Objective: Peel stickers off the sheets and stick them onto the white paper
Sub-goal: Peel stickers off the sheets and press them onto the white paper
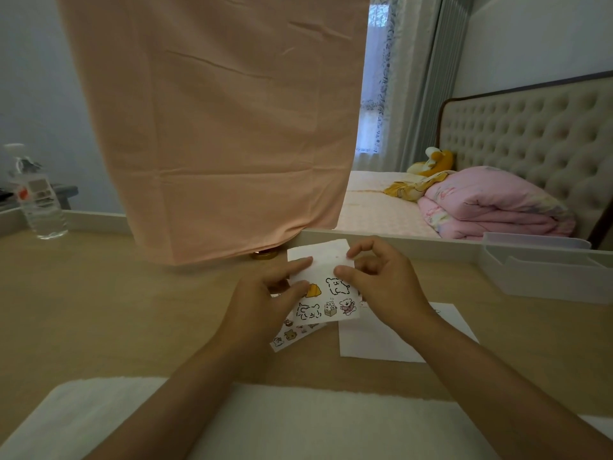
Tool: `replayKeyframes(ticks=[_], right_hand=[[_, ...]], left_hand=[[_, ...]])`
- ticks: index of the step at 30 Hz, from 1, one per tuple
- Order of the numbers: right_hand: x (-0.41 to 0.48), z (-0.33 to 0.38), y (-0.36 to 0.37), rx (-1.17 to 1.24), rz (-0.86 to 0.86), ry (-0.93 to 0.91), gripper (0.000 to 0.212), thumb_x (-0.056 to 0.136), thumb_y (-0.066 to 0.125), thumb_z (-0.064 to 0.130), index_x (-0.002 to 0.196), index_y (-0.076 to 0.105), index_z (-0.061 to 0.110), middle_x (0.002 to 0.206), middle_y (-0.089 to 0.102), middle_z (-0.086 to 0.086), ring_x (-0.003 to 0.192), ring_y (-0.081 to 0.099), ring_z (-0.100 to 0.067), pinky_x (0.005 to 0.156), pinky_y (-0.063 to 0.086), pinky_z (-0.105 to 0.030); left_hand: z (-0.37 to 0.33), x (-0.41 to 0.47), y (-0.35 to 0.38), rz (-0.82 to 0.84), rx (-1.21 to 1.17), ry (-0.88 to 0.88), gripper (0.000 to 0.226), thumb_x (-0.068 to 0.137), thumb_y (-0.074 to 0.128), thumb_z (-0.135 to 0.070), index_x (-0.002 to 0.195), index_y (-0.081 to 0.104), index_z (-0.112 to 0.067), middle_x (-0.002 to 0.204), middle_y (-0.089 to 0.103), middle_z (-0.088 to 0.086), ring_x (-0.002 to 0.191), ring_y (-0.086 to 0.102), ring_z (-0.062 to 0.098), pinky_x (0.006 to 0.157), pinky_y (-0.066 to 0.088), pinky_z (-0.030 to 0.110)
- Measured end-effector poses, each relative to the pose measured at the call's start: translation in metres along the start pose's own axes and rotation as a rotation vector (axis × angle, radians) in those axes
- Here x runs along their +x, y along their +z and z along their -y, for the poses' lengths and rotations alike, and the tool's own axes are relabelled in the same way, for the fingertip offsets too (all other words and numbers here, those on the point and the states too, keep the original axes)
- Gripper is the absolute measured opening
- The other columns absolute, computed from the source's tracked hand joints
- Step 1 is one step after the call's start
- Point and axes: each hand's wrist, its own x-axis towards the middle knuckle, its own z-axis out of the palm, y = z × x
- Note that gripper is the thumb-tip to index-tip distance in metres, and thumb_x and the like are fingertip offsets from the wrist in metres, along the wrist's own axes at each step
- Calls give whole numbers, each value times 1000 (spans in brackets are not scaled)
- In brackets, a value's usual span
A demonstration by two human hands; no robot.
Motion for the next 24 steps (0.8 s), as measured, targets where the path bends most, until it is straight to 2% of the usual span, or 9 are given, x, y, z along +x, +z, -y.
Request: replayKeyframes(ticks=[3,7,11,13,15,16,18,20,24], right_hand=[[0,0,-1,34,14,-6,14,82,81,5,86,72,16,79,69,-16,75,71,-24,61,58,-25],[-2,4,-2,95,77,44,20,78,81,0,80,78,20,83,76,-9,77,73,-17,71,62,-29],[-2,5,-3,226,94,99,22,77,80,-3,77,79,20,87,78,-11,86,75,-25,78,62,-36],[-2,5,-3,220,97,96,22,78,79,-3,80,80,19,90,78,-10,87,75,-25,78,62,-36],[-2,5,-4,176,114,75,25,79,79,-3,89,79,21,90,78,-5,87,75,-20,77,62,-32],[-3,5,-5,137,123,56,29,80,79,-2,94,79,23,88,78,-2,85,75,-16,76,62,-29],[-1,2,-7,-3,125,-20,33,79,81,3,97,78,31,82,76,2,77,71,-7,74,60,-22],[0,-1,-7,-167,114,-119,30,78,84,11,96,78,35,80,72,4,70,62,-2,71,55,-17],[3,-6,-7,-364,121,-288,25,78,84,19,100,79,32,83,64,11,79,58,-7,72,50,-19]], left_hand=[[3,-1,0,-26,-2,-6,44,86,77,-13,110,68,-50,99,73,-22,91,68,9,81,57,25],[0,-1,-1,-21,-46,-74,44,79,84,-19,114,71,-42,100,74,-17,91,69,6,82,59,26],[-1,1,-4,2,-96,-123,39,77,84,-18,110,75,-36,100,76,-6,89,71,10,81,61,32],[-2,2,-5,12,-84,-111,36,78,84,-19,105,76,-40,96,75,-10,84,68,6,78,58,24],[-4,1,-5,28,-37,-69,35,78,83,-20,102,73,-44,83,69,-25,73,57,-2,69,48,12],[-4,0,-6,33,-4,-43,35,78,82,-21,101,72,-45,80,65,-26,70,53,-3,66,44,9],[-5,1,-7,30,59,6,35,78,82,-25,101,71,-49,84,57,-16,72,48,-5,66,41,8],[-1,2,-10,27,131,43,33,77,82,-30,100,70,-51,89,50,-10,77,47,-5,68,39,7],[5,6,-15,51,320,141,27,78,81,-36,95,69,-53,105,51,-21,102,52,1,79,40,14]])
